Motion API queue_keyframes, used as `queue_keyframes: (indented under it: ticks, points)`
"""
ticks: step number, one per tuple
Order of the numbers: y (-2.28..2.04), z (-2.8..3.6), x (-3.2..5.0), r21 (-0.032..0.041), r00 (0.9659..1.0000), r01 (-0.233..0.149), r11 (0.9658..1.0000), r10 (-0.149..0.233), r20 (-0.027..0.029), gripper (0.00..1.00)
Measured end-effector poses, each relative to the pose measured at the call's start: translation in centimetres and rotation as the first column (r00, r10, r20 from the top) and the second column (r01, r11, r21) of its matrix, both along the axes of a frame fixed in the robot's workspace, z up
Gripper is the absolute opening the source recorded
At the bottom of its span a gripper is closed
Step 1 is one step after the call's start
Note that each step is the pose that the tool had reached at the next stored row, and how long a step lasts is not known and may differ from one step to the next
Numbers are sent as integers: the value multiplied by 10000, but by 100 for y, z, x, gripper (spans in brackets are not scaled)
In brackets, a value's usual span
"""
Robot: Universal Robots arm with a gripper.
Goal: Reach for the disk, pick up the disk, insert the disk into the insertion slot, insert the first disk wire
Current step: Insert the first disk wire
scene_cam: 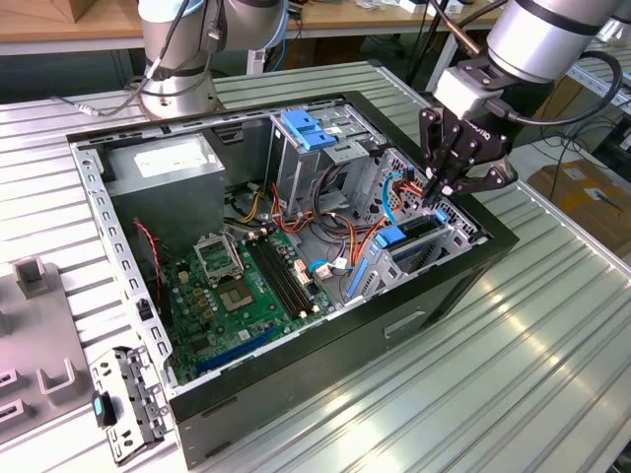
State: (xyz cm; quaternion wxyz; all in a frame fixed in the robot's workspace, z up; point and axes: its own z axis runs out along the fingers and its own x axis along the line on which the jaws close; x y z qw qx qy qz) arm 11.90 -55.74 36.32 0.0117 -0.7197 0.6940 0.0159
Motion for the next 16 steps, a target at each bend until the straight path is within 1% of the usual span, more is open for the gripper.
queue_keyframes:
  ticks: [1, 5, 10, 11, 12, 16]
  points:
    - [-1, -11, -49, 2, 10000, 7, 10000, -7, 0, 16]
    - [-1, -29, -138, 3, 10000, 19, 10000, -19, -1, 16]
    - [-4, -41, -169, 0, 10000, 20, 10000, -20, 0, 16]
    - [-9, -43, -171, 2, 10000, 19, 10000, -19, 0, 16]
    - [-24, -46, -175, 2, 10000, 20, 10000, -20, -1, 16]
    - [-32, -47, -176, 1, 10000, 21, 10000, -21, -1, 16]
